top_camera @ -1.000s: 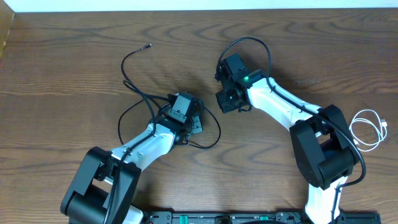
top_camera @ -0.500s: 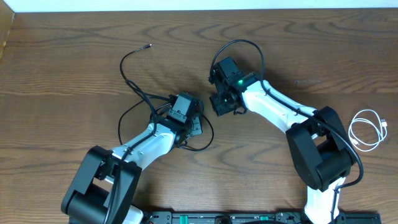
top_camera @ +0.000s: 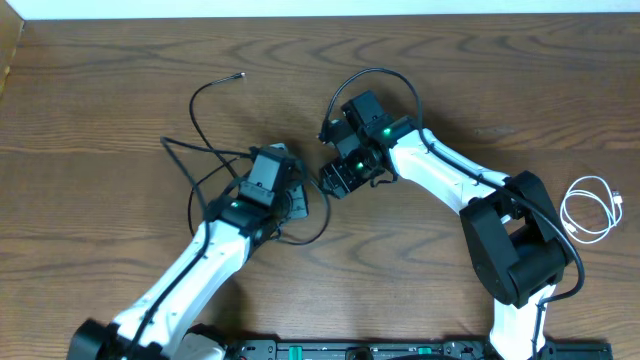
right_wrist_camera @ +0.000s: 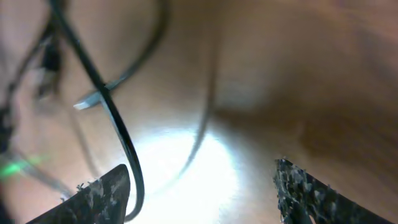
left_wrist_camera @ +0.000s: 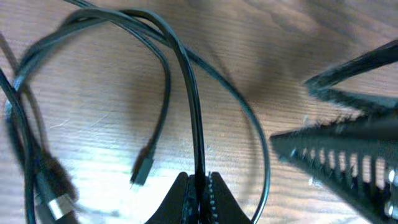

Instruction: Untangle cables

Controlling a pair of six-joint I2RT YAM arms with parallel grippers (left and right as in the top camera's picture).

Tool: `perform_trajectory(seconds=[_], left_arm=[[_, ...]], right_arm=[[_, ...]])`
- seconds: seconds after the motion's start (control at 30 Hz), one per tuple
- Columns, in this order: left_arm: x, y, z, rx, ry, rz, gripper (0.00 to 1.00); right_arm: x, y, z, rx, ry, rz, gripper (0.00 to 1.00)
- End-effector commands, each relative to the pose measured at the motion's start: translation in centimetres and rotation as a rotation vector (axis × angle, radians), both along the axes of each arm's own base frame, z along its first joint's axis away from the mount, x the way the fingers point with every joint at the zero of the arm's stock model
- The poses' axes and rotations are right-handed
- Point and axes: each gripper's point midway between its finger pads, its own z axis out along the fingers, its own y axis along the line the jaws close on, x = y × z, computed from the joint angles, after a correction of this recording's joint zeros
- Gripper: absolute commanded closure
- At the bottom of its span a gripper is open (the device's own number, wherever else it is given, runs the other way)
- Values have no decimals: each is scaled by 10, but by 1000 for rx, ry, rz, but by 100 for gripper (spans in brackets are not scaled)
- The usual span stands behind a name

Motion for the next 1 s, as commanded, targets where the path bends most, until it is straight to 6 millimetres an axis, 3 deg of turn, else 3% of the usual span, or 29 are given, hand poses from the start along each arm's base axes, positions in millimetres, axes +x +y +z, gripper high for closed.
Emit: perform_trajectory(seconds=[0.0,0.23,0.4,0.63,0.97], left_arm=[[-2,9,10,10,-14,12,92],[-12,14,5,25,32,15,92],[-16,-3,7,-62,53,-35,92],[-18,-27,16,-195,61,-106,92],[-17,-26,24,-320,98,-104,92]], right_arm=[[-24,23,22,181,16,189,30],[-28,27,26,214,28,208,31],[-31,30,30,246,41,220,41],[-30,31,31,249,35,220,46],[-29,32,24,260,17,217,52]])
